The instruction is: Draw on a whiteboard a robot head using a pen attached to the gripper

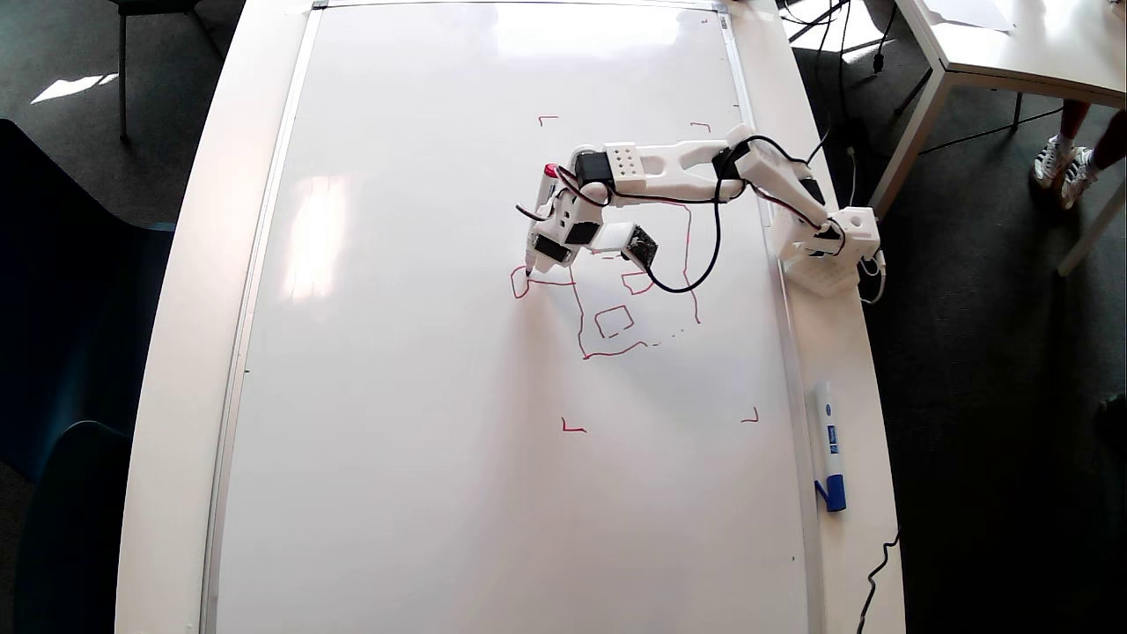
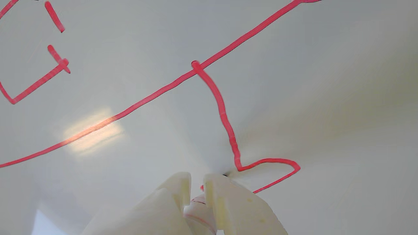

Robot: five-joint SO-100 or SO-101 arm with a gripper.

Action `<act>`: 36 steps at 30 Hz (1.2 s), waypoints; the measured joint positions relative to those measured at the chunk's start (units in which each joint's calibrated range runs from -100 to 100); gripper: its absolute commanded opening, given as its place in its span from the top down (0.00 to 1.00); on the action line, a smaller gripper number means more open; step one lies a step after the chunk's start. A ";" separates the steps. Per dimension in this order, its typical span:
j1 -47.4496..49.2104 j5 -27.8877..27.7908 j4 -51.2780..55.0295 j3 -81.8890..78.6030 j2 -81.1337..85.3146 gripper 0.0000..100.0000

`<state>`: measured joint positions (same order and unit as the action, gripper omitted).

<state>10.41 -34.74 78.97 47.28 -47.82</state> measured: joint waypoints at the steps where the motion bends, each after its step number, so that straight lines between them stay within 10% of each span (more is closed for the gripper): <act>1: 0.23 0.05 0.00 0.00 0.00 0.99; 17: 1.36 0.90 1.01 0.00 3.90 0.99; 36: -1.96 25.57 1.69 -0.27 39.81 0.99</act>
<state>8.45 -9.17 80.66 47.01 -8.01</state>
